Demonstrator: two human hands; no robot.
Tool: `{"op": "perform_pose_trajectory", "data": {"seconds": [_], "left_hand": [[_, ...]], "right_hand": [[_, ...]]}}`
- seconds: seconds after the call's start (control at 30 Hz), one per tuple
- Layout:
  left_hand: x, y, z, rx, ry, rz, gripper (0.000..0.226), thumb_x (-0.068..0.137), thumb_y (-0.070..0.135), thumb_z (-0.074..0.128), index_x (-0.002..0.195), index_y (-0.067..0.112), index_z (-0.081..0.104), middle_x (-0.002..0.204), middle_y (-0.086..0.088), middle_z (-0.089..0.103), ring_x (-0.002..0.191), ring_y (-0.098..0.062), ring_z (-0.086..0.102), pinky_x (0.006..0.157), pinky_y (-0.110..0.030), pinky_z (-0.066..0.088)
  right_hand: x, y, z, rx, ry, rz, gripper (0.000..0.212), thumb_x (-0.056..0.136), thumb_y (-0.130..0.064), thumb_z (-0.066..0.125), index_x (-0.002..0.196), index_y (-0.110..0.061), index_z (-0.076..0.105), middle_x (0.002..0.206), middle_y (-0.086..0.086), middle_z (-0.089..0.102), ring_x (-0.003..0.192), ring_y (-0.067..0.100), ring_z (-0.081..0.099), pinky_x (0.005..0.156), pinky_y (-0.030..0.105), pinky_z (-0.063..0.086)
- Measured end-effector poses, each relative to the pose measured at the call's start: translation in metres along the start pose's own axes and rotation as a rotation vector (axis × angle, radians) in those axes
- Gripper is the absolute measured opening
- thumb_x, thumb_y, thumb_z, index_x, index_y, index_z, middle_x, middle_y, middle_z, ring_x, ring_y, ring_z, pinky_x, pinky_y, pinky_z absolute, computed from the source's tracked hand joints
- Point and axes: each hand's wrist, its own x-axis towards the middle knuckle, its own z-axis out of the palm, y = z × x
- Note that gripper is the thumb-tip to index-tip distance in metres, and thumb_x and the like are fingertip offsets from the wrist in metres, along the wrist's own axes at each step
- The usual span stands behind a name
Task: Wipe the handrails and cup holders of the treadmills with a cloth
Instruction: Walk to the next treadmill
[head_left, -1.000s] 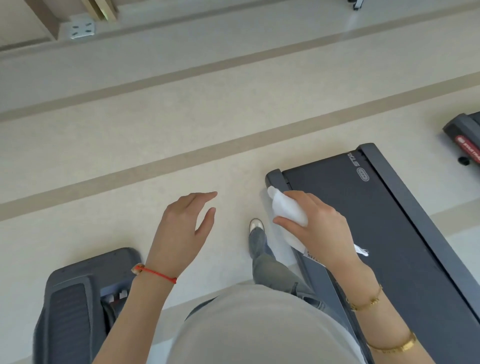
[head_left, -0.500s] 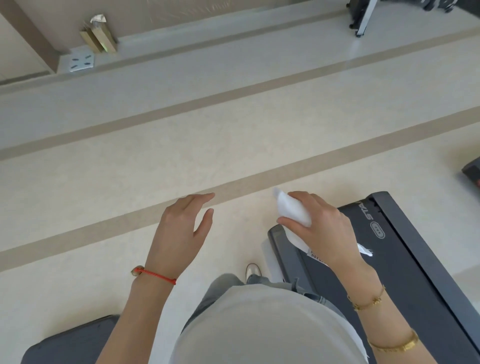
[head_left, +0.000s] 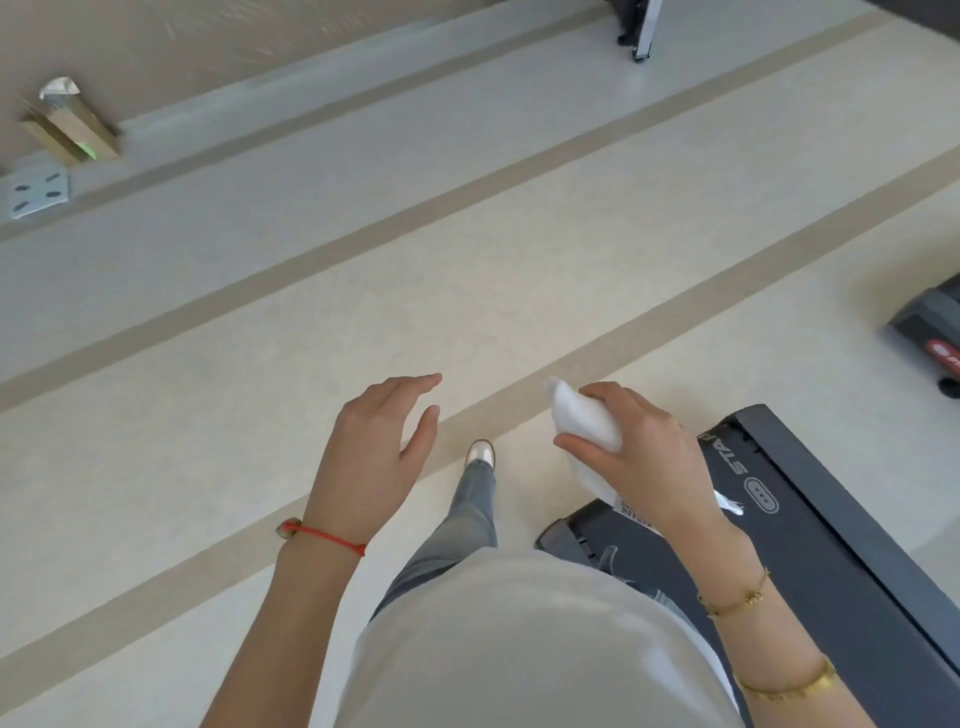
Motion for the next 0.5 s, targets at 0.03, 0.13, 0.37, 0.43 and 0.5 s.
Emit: {"op": "perform_pose_trajectory", "data": {"seconds": [0.03, 0.13, 0.37, 0.43, 0.5], "left_hand": [[0.024, -0.005, 0.000, -0.003, -0.014, 0.019, 0.030, 0.098, 0.019, 0.055, 0.128, 0.019, 0.062, 0.120, 0.006, 0.066, 0.111, -0.015, 0.059, 0.099, -0.034, 0.044], [0.101, -0.018, 0.000, -0.001, -0.053, 0.089, 0.030, 0.099, 0.020, 0.055, 0.128, 0.020, 0.062, 0.121, 0.007, 0.066, 0.112, -0.013, 0.059, 0.100, -0.033, 0.043], [0.266, -0.022, 0.003, 0.001, -0.156, 0.288, 0.030, 0.098, 0.020, 0.056, 0.127, 0.020, 0.062, 0.121, 0.008, 0.065, 0.114, -0.011, 0.058, 0.101, -0.028, 0.040], [0.304, -0.016, 0.010, 0.004, -0.198, 0.346, 0.030, 0.098, 0.020, 0.056, 0.127, 0.020, 0.062, 0.121, 0.008, 0.065, 0.114, -0.011, 0.057, 0.101, -0.026, 0.039], [0.338, -0.005, 0.020, -0.006, -0.234, 0.401, 0.029, 0.097, 0.019, 0.057, 0.126, 0.020, 0.062, 0.120, 0.008, 0.065, 0.113, -0.009, 0.057, 0.100, -0.025, 0.039]], "right_hand": [[0.018, -0.001, 0.001, 0.000, 0.014, 0.018, 0.048, 0.078, -0.059, 0.068, 0.115, -0.032, 0.055, 0.102, -0.014, 0.063, 0.082, 0.018, 0.062, 0.059, 0.026, 0.034], [0.077, -0.002, 0.000, 0.002, 0.068, 0.083, 0.046, 0.079, -0.060, 0.067, 0.114, -0.035, 0.053, 0.103, -0.016, 0.062, 0.083, 0.018, 0.061, 0.059, 0.027, 0.036], [0.184, 0.005, -0.020, -0.007, 0.220, 0.245, 0.045, 0.079, -0.060, 0.067, 0.114, -0.034, 0.054, 0.104, -0.015, 0.062, 0.084, 0.020, 0.064, 0.064, 0.033, 0.050], [0.201, 0.012, -0.027, -0.017, 0.254, 0.313, 0.045, 0.079, -0.059, 0.067, 0.114, -0.034, 0.055, 0.104, -0.014, 0.063, 0.084, 0.020, 0.064, 0.063, 0.032, 0.048], [0.214, 0.022, -0.035, -0.023, 0.285, 0.381, 0.045, 0.078, -0.060, 0.066, 0.113, -0.034, 0.055, 0.104, -0.015, 0.063, 0.083, 0.021, 0.064, 0.062, 0.032, 0.048]]}}
